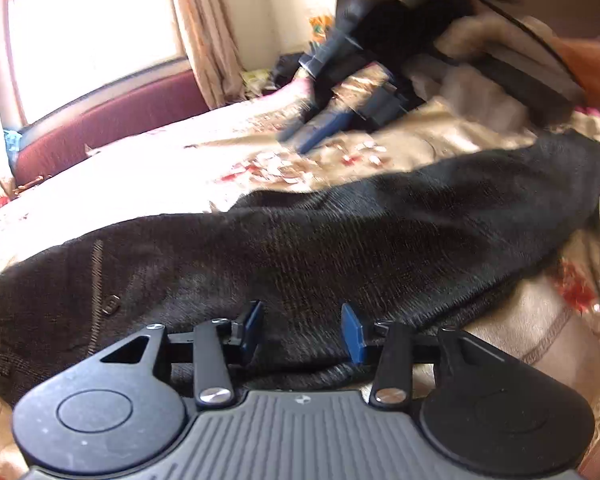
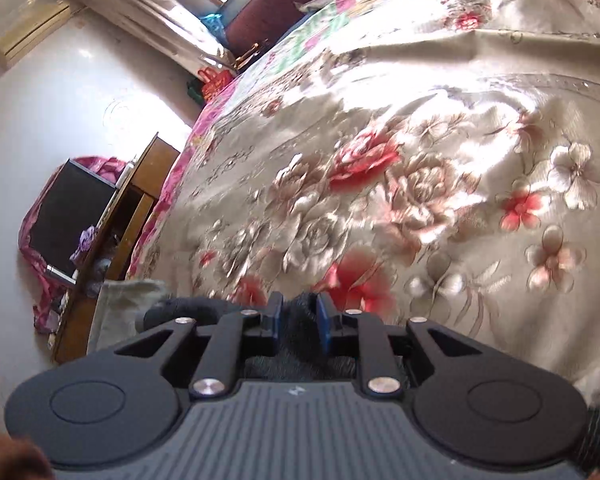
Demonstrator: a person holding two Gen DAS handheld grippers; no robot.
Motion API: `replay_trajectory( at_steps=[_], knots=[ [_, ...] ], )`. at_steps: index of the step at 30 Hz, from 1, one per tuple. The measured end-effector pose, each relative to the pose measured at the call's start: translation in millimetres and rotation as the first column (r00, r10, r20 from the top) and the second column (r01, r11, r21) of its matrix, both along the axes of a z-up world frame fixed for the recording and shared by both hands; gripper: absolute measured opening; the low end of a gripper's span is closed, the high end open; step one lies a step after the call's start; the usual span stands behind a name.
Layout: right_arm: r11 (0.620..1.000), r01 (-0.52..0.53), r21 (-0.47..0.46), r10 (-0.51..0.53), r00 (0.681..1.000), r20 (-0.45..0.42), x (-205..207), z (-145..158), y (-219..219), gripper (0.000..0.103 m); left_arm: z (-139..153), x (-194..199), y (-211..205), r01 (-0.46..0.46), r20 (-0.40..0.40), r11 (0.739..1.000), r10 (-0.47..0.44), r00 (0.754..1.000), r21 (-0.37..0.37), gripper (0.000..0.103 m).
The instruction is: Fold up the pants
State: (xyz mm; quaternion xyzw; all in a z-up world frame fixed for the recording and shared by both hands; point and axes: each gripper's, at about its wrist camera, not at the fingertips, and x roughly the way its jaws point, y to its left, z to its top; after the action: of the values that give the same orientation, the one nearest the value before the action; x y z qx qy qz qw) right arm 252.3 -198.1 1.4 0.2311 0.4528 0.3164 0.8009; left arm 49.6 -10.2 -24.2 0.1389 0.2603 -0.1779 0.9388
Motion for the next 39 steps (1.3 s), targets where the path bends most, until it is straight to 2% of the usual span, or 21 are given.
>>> replay_trajectory(
  at_steps=[2,3,4,6,7,8,9,11,14,16,18,21,23,25,28,31,32,33,35,37,39],
  knots=[
    [0.991,-0.011,-0.133,0.010,1.000,-0.013,-19,-17,7,0.022,3,2,1,-0.023,-0.015,1.000,0.023,1.000,0.020,0.057],
    [0.973,0.029,-0.228,-0.038,0.999,-0.034,-21,-31,3,0.016,1,5,2,-0.042,-0.041,0.998,0.044,0.998,0.041,0.058],
    [0.970,0.057,-0.237,-0.068,0.997,-0.037,-21,-39,-3,0.000,-4,9,8,-0.056,-0.065,0.997,0.059,0.996,0.049,0.059],
    [0.974,0.155,-0.168,-0.173,0.980,-0.098,-18,-47,-27,0.000,-1,5,14,-0.050,-0.072,0.998,0.053,0.996,0.043,0.059],
    [0.968,0.186,-0.170,-0.205,0.974,-0.100,-20,-42,-29,0.001,3,1,16,-0.049,-0.072,0.997,0.053,0.996,0.064,0.060],
    [0.960,0.199,-0.198,-0.210,0.977,-0.036,-27,-28,-28,0.011,7,-3,17,-0.054,-0.056,0.995,0.059,0.997,0.085,0.060],
    [0.950,0.198,-0.242,-0.193,0.980,0.045,-36,-15,-21,0.015,10,-7,20,-0.064,-0.035,0.993,0.068,0.997,0.100,0.060],
    [0.954,0.159,-0.255,-0.125,0.982,0.143,-53,3,-3,0.015,16,-12,29,-0.089,-0.013,0.990,0.091,0.996,0.107,0.060],
    [0.985,0.029,-0.172,-0.008,0.993,0.120,-73,3,31,0.015,21,-9,42,-0.157,0.023,0.980,0.155,0.988,0.125,0.060],
    [0.980,-0.078,-0.184,0.095,0.992,0.084,-84,-7,65,0.015,16,-3,53,-0.187,0.032,0.966,0.184,0.982,0.177,0.060],
    [0.965,-0.158,-0.209,0.179,0.981,0.081,-99,-15,92,0.015,4,4,67,-0.187,-0.032,0.955,0.200,0.979,0.229,0.061],
    [0.937,-0.231,-0.261,0.260,0.962,0.085,-115,-19,131,0.019,10,0,88,-0.188,-0.075,0.970,0.201,0.977,0.155,0.062],
    [0.921,-0.263,-0.286,0.308,0.943,0.125,-126,-13,145,0.020,17,-5,99,-0.221,-0.066,0.964,0.232,0.970,0.147,0.062],
    [0.906,-0.270,-0.326,0.338,0.925,0.172,-131,-7,159,0.026,19,-10,114,-0.266,-0.041,0.954,0.274,0.961,0.142,0.061],
    [0.888,-0.301,-0.347,0.380,0.906,0.186,-131,-10,180,0.027,17,-3,138,-0.352,-0.045,0.930,0.358,0.932,0.107,0.062],
    [0.840,-0.310,-0.445,0.438,0.871,0.220,-138,-16,204,0.028,9,13,166,-0.455,-0.078,0.890,0.456,0.887,0.027,0.062],
    [0.828,-0.307,-0.469,0.451,0.862,0.231,-140,-17,208,0.029,6,17,175,-0.474,-0.105,0.880,0.471,0.876,-0.008,0.065],
    [0.823,-0.300,-0.483,0.448,0.865,0.226,-142,-17,211,0.030,2,21,183,-0.491,-0.143,0.870,0.481,0.865,-0.042,0.066],
    [0.822,-0.291,-0.489,0.438,0.872,0.219,-143,-13,213,0.030,0,24,189,-0.515,-0.159,0.853,0.499,0.852,-0.083,0.066],
    [0.842,-0.263,-0.470,0.406,0.884,0.231,-144,-10,210,0.030,7,18,188,-0.514,-0.122,0.850,0.502,0.857,-0.116,0.066],
    [0.867,-0.263,-0.423,0.375,0.903,0.207,-144,-15,212,0.035,13,13,187,-0.507,-0.099,0.847,0.498,0.862,-0.157,0.067]
  ],
)
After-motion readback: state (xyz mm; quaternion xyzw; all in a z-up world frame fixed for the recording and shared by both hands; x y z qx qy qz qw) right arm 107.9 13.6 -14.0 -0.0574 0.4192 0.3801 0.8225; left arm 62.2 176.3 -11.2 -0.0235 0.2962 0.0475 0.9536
